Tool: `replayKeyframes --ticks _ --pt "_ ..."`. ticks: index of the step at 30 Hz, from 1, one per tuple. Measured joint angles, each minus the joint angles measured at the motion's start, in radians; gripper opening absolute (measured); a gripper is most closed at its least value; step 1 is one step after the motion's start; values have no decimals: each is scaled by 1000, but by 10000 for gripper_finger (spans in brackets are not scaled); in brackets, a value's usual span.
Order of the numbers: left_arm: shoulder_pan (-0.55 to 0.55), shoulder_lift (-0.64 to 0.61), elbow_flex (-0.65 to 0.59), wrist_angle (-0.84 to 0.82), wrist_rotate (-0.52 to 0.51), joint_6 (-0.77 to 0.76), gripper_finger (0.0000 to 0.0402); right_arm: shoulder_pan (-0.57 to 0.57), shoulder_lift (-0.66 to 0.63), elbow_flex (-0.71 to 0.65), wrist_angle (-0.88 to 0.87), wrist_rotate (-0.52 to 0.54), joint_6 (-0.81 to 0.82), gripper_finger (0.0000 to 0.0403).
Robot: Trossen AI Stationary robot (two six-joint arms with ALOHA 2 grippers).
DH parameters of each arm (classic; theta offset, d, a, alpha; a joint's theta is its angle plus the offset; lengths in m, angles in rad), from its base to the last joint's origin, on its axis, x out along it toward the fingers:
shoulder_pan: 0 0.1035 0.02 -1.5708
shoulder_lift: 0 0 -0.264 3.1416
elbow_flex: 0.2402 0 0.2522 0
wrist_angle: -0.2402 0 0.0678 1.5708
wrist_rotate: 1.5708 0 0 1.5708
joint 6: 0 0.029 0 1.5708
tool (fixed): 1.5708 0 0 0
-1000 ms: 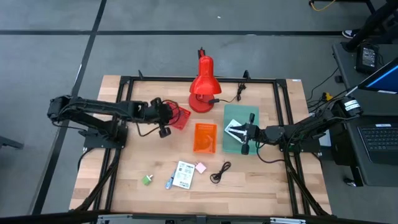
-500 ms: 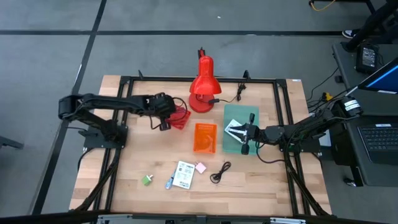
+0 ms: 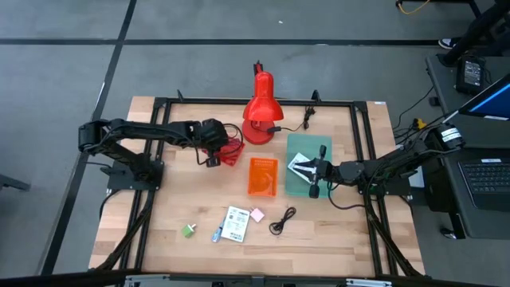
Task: Pick and place items into bin
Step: Put the purple USB cable into the red bin, then put the green charger adapter into the orange bin
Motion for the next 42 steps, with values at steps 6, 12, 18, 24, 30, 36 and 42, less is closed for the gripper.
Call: replayKeyframes --ticks 6,12,18,24,30,36,42 --pt "0 0 0 0 5 23 61 0 0 0 0 0 0 59" --pt "0 0 0 0 -10 24 89 0 0 0 -3 0 0 59" --pt "-3 -11 0 5 -7 24 93 0 0 0 -4 0 0 59" --pt "-19 -48 0 7 34 24 71 0 0 0 -4 0 0 59" --pt "-71 -103 0 8 52 14 42 0 0 0 -4 0 0 59" --pt "-158 -133 0 3 53 -66 6 0 0 0 -5 0 -1 59" --pt "-253 -135 0 2 115 -199 3 0 0 0 -8 0 0 59"
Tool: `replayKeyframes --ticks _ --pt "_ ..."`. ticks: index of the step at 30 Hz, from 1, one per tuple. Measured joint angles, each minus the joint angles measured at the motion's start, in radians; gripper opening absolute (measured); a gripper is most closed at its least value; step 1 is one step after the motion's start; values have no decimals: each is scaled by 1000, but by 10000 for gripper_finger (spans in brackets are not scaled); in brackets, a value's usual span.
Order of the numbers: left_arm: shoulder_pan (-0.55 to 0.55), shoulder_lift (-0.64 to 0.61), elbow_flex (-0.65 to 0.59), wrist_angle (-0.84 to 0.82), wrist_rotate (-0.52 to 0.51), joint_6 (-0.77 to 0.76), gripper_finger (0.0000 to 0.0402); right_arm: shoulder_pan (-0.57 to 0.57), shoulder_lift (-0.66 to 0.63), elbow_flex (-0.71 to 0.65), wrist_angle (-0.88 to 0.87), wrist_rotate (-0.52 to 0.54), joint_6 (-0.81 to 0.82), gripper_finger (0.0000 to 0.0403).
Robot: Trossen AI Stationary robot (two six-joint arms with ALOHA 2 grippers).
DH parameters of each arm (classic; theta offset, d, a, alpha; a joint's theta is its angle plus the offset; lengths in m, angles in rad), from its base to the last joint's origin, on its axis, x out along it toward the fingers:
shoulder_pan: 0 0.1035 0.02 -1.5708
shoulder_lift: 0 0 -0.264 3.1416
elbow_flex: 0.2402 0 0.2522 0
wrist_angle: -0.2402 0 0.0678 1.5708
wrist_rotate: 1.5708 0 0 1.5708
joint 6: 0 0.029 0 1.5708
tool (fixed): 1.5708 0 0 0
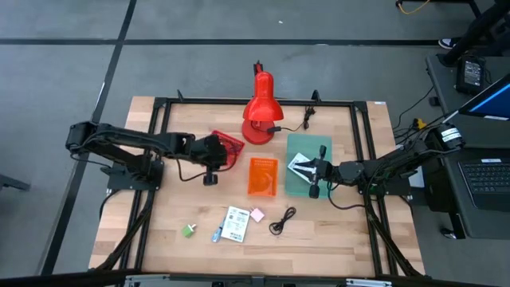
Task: Pick and place items into bin
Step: Put the green charger adapter into the orange bin
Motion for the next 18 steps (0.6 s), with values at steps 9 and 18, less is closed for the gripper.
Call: replayKeyframes --ticks 9,18 --pt "-107 0 0 2 91 -199 9 1 0 0 -9 0 2 59" --pt "-239 9 0 44 88 -268 2 11 0 0 -8 -16 71 59"
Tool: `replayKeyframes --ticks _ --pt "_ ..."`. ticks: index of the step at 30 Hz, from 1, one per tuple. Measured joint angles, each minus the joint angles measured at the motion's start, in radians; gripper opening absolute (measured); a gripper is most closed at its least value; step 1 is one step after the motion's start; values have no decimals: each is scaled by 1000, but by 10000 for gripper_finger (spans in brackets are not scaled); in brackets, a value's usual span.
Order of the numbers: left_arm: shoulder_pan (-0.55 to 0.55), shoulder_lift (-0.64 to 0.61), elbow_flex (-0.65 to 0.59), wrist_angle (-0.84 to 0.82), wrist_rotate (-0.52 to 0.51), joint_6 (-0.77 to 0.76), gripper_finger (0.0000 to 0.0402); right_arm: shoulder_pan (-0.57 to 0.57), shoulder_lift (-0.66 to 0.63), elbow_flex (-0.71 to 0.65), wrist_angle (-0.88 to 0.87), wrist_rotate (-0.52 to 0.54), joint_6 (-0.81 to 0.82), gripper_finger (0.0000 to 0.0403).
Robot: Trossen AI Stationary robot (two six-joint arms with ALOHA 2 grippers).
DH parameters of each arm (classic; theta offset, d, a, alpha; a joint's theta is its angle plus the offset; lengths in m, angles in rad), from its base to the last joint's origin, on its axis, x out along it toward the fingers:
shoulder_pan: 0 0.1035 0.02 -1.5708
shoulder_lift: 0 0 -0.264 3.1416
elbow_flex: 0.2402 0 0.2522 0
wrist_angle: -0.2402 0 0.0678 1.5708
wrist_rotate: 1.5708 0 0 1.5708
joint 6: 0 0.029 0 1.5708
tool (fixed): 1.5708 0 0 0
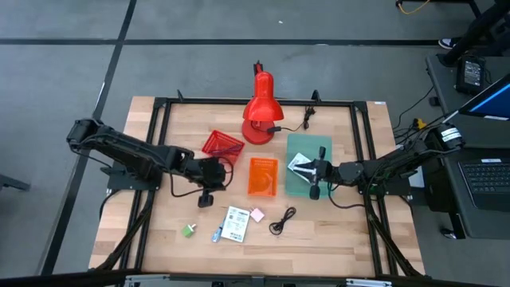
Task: Pick and place items into bin
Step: Put the green charger adapter into the orange bin
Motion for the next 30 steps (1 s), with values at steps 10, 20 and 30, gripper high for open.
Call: replayKeyframes --ticks 10,20,30 --pt "-155 10 -20 66 -85 -142 7 36 8 0 -14 -121 135 59" --pt "-375 10 -2 36 -235 -472 1 43 8 0 -35 -118 142 59" --pt "-550 182 299 -378 -346 -771 1 43 8 0 -94 -118 192 59"
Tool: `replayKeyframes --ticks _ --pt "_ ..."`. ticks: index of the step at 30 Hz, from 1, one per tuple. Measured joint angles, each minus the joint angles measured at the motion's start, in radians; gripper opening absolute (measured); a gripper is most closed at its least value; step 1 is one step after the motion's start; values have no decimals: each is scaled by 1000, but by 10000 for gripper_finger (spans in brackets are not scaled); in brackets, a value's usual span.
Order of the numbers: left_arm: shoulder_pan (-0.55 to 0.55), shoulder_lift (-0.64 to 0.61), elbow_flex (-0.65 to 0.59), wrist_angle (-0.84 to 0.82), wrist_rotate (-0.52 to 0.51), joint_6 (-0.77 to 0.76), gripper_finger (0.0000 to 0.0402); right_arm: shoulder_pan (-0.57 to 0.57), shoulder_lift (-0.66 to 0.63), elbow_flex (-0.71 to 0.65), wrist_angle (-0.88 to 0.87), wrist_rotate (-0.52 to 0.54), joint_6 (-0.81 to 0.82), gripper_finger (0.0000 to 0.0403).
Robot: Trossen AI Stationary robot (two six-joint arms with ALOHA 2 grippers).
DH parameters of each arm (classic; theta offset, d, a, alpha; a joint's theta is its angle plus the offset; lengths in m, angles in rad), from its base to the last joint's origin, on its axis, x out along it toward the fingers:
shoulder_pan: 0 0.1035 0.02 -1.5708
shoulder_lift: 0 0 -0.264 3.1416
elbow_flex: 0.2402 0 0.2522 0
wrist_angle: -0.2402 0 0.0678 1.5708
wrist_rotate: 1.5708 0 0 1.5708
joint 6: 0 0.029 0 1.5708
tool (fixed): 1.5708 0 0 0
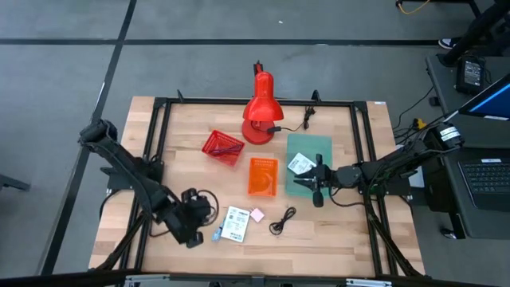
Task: Pick and place items into bin
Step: Put the green charger adapter into the orange bin
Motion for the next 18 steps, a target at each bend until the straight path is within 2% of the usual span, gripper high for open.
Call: replayKeyframes --ticks 6,12,18 --pt "-17 152 158 -221 135 -175 3 0 0 0 -19 0 0 59" --pt "-20 230 176 -297 234 -294 3 0 0 0 -27 0 0 59" --pt "-52 254 176 -291 246 -350 22 0 0 0 -26 0 3 59"
